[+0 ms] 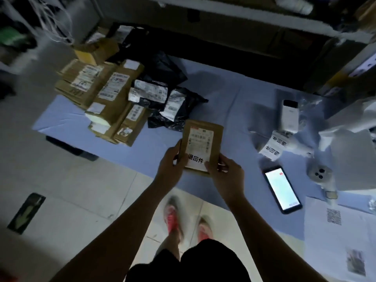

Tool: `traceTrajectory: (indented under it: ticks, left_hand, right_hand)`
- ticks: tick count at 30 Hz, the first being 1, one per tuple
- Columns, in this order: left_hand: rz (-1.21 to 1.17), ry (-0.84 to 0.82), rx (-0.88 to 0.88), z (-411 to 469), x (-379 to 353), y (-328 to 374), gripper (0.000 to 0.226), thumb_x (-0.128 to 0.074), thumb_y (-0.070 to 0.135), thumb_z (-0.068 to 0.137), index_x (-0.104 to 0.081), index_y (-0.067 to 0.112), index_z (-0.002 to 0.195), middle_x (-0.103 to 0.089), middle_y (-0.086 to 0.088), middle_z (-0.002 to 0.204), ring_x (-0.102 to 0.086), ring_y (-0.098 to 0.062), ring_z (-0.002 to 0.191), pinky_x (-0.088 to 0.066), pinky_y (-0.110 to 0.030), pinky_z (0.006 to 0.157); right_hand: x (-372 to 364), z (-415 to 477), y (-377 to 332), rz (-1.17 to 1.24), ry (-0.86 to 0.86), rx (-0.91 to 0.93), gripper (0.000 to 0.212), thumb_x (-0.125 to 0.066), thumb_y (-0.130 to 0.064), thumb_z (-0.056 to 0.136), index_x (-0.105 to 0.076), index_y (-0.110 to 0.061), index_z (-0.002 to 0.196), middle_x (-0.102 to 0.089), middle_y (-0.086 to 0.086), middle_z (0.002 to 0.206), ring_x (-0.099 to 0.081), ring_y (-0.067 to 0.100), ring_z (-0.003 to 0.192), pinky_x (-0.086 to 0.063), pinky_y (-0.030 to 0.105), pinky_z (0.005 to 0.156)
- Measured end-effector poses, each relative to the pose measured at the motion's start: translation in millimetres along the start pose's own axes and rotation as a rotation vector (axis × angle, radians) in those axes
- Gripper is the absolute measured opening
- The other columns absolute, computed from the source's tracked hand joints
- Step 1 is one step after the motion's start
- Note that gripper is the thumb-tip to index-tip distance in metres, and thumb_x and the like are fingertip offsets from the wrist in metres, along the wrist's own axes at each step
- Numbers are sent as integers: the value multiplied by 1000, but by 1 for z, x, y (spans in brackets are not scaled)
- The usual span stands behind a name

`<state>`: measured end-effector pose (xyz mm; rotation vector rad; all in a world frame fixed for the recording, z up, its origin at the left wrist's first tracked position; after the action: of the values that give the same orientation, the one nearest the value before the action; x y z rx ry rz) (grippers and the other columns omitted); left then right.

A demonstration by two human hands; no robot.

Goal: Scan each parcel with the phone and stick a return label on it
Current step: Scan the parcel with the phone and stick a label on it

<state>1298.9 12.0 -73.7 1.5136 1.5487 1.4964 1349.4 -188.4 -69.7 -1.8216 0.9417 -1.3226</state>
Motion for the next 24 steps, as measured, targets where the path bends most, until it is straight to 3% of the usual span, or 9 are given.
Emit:
traceTrajectory:
  ticks: [4, 7, 11, 15, 17, 21, 24]
  left_hand:
    - [-88, 219, -45, -38, 112, -15, 46, -52, 20, 104, -48, 48, 141, -56, 11, 112, -59, -2, 107, -54, -30, 89]
    - [-174, 337, -41, -65, 206, -36, 46, -55, 30, 97, -53, 48, 139, -55, 17, 110, -58, -5, 110, -52, -31, 95]
    - [-189, 443, -69, -93, 329, -70, 43, -56, 45, 95, -50, 60, 135, -53, 28, 118, -54, 1, 119, -46, -27, 100]
    - [-212, 532, -25, -132, 457, -137, 44, -55, 41, 100, -47, 54, 142, -52, 17, 123, -52, -6, 125, -45, -37, 110]
    - [-201, 552, 5, -148, 514, -167, 46, -55, 33, 102, -46, 54, 142, -52, 16, 117, -55, -8, 119, -45, -39, 110]
    - [-178, 547, 71, -160, 600, -219, 46, -56, 31, 103, -44, 64, 133, -51, 5, 116, -56, -10, 115, -48, -37, 105]
    - [-143, 525, 109, -144, 649, -254, 48, -60, 34, 100, -45, 49, 143, -52, 5, 114, -57, -10, 114, -52, -29, 98]
  right_hand:
    - [-79, -29, -63, 52, -119, 115, 29, -77, -41, 82, -75, -34, 110, -75, -14, 94, -69, -5, 83, -59, 22, 76]
    - [-155, -59, -117, 132, -234, 200, 35, -80, -37, 82, -74, -33, 116, -74, -16, 98, -69, -6, 88, -55, 11, 74]
    - [-263, -95, -189, 147, -329, 316, 34, -78, -42, 80, -75, -35, 113, -75, -20, 97, -71, -3, 86, -54, 12, 73]
    - [-395, -145, -250, 95, -417, 380, 17, -78, -39, 79, -75, -44, 95, -75, -20, 89, -71, -1, 81, -57, 23, 70]
    - [-454, -168, -268, 76, -463, 370, 22, -79, -41, 79, -77, -39, 100, -75, -21, 89, -71, 0, 81, -59, 28, 70]
    - [-556, -197, -289, 7, -564, 325, 31, -80, -46, 78, -78, -32, 105, -75, -23, 90, -72, -2, 82, -60, 28, 74]
    - [-618, -196, -300, -18, -584, 304, 28, -83, -40, 80, -79, -28, 105, -76, -22, 87, -72, -4, 79, -61, 24, 71]
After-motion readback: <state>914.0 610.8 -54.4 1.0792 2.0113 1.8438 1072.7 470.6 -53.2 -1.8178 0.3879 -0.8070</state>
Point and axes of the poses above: each hand's wrist, its own z-axis towards the middle knuckle, its own x-axis out of the back of the hand, y = z × x, the point moved 8 cm from there along z, towards the middle knuckle
